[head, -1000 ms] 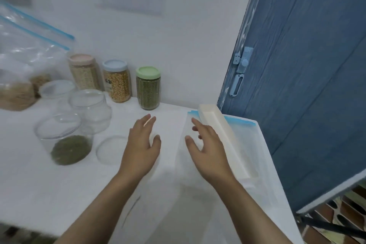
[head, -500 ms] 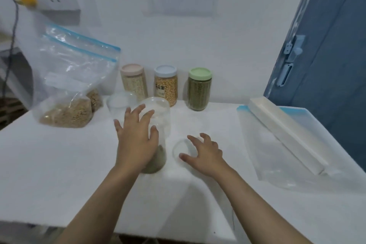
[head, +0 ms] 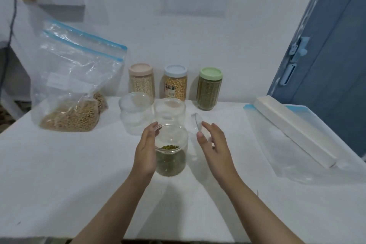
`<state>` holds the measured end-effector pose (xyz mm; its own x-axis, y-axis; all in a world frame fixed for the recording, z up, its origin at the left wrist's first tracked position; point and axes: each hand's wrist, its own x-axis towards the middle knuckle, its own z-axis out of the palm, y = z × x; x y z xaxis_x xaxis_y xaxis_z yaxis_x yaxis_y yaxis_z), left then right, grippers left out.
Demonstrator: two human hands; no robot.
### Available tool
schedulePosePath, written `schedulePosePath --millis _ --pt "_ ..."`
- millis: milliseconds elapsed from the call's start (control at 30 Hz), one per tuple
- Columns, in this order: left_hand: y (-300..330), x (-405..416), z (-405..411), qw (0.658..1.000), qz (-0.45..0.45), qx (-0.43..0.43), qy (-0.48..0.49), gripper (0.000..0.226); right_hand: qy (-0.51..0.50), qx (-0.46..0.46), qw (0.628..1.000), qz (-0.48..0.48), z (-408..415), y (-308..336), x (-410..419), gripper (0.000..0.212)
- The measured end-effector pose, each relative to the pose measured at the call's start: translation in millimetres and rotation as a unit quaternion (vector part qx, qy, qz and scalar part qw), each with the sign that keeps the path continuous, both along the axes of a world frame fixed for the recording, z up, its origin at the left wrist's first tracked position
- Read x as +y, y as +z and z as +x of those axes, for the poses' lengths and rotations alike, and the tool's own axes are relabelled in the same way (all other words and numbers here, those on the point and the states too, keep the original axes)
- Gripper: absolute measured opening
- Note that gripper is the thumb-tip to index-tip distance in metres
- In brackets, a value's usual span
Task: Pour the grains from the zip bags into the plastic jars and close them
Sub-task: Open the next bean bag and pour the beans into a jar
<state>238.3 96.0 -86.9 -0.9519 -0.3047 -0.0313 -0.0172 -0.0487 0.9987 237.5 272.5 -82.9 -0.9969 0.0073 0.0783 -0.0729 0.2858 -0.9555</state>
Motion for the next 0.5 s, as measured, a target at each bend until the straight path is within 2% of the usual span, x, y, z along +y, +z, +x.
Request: schedulePosePath --millis 133,233,367,433,500 --pt "6.9 -1.7 2.4 0.996 0.073 -0.01 -0.045 0.057 0.079 0.074 0.991 0.077 7.1 10.3 -19.8 0.059" --pt "4.7 -3.3 2.8 0.995 0.078 -0.02 -0.067 0.045 0.101 0.09 0.983 0.124 8.2 6.5 -24.9 0.073" --pt "-0.6 1.8 2.8 0.996 0.031 -0.009 -0.084 0.032 0.065 0.084 0.993 0.059 7.0 5.1 -21.2 0.085" --pt "-0.9 8.8 6.0 0.996 0.012 -0.002 -0.091 0.031 0.033 0.058 0.998 -0.001 7.6 4.8 -20.7 0.08" --pt "-0.9 18.2 9.9 0.995 0.001 0.0 -0.1 0.038 -0.006 0.027 0.998 -0.051 7.9 4.8 -20.3 0.067"
